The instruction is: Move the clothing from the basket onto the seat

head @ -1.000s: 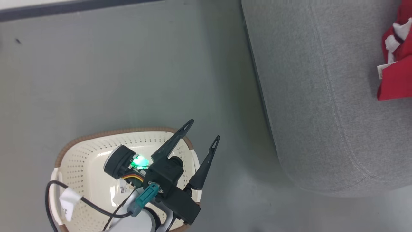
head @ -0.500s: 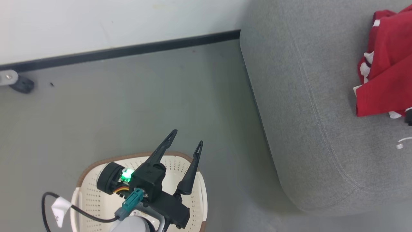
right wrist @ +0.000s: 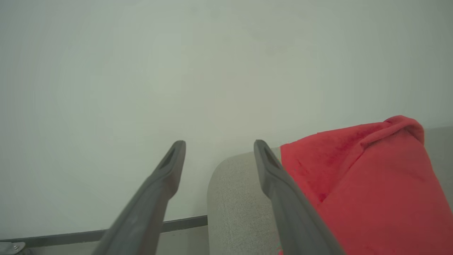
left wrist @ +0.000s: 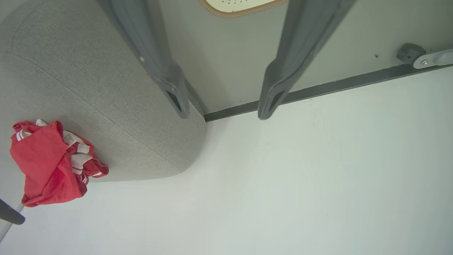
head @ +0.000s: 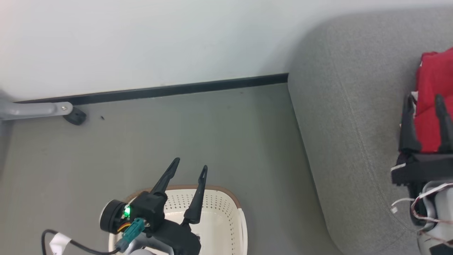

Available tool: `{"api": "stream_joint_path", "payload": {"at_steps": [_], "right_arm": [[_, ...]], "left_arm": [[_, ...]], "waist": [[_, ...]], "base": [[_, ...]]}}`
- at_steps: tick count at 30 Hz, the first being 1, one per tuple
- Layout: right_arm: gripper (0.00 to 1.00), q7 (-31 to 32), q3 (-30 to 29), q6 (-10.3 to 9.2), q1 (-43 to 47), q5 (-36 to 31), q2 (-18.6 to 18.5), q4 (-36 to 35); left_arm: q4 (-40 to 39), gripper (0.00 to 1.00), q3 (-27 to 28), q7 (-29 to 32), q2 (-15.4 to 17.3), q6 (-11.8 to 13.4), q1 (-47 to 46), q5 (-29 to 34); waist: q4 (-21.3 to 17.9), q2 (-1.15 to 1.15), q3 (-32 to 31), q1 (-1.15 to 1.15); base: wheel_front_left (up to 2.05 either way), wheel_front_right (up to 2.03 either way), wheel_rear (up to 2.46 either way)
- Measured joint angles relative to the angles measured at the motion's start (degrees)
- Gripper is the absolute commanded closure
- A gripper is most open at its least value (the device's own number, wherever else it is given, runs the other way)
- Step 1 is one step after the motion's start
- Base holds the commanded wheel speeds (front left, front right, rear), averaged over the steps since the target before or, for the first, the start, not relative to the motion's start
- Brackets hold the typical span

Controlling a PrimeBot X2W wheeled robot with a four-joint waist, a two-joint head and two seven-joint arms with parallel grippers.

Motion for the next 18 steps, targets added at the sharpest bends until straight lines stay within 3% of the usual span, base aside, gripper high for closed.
{"api": "stream_joint_path", "payload": {"at_steps": [18], "right_arm": [[0.00,0.0,5.9,0.97,11.1,-2.3,4.2,-3.0]], "left_arm": [[3.8,0.00,9.5,-2.7,0.5,0.5,8.0,-2.2]], "waist": [[6.6,0.01,-8.9,0.00]], "base": [[0.00,0.00,0.00]]}}
